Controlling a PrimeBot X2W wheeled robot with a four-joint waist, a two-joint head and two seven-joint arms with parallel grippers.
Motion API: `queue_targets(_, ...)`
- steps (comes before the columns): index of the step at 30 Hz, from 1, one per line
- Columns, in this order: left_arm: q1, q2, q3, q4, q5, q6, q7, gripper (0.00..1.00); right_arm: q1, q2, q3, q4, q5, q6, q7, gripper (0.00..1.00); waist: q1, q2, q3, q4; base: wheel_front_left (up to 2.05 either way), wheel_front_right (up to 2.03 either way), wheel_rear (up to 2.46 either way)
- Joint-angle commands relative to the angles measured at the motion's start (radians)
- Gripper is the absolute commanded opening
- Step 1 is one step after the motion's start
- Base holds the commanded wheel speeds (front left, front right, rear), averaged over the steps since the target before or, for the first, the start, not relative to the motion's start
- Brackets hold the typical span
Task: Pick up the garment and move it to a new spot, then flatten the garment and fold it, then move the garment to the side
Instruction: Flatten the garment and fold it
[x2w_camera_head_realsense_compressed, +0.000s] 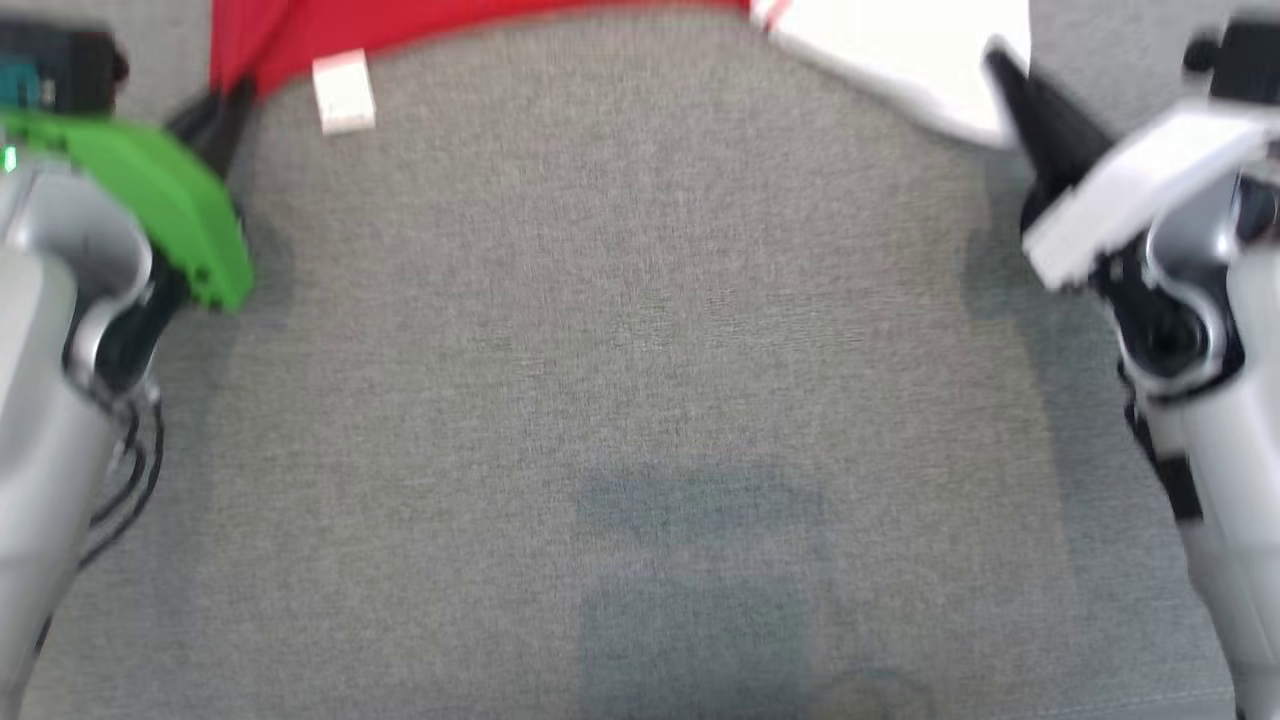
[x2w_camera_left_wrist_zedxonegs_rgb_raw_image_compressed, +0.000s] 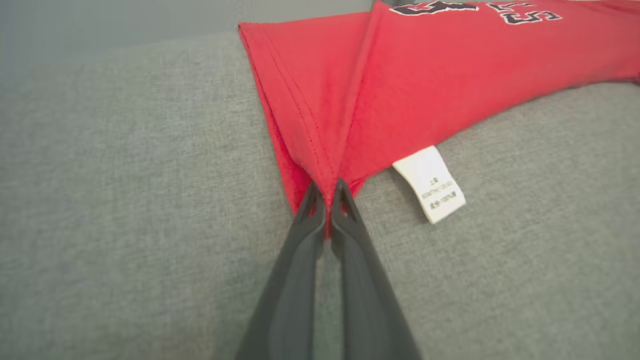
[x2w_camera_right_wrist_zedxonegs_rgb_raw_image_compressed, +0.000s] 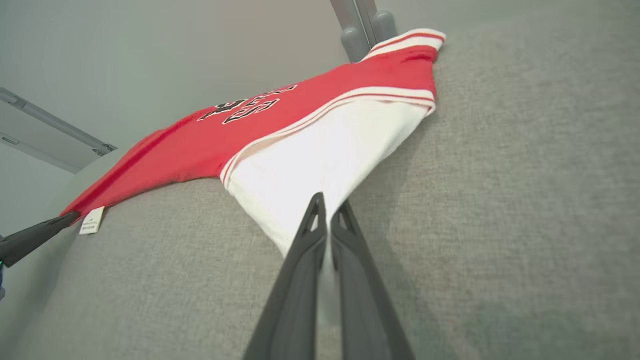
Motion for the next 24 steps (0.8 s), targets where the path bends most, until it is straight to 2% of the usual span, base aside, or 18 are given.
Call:
queue_targets(1,0.087,0.047,0.012,-0.049,-0.028,0.008,0.013,0.0,0.09,-0.015,-0.012,-0.03,0.016,0.0,0.011,0.0,0.0001,0.0111,-0.166,-0.013,0.0,0.0,0.0)
queue_targets(10,0.487,0.148,0.043,-0.354,-0.129,0.12,0.029,0.0,0.534,0.018,-0.128,-0.239,0.067,0.0,0.086,0.0,0.0001,0.0111,-0.305,-0.001,0.0,0.0,0.0)
queue_targets(15,0.724,0.153,0.033,-0.533,-0.156,0.22,-0.008,0.0,0.783,0.075,-0.177,-0.363,0.053,0.0,0.118,0.0,0.0001,0.0111,-0.348,0.0,0.0,0.0,0.0)
queue_targets(16,0.724,0.153,0.033,-0.533,-0.156,0.22,-0.008,0.0,0.783,0.075,-0.177,-0.363,0.053,0.0,0.118,0.0,0.0001,0.0111,-0.348,0.0,0.0,0.0,0.0)
queue_targets(24,1.091,0.142,0.05,-0.799,-0.204,0.355,-0.136,0.0,1.09,0.165,-0.242,-0.489,0.1,0.0,0.138,0.0,0.0001,0.0111,-0.352,-0.009,0.0,0.0,0.0)
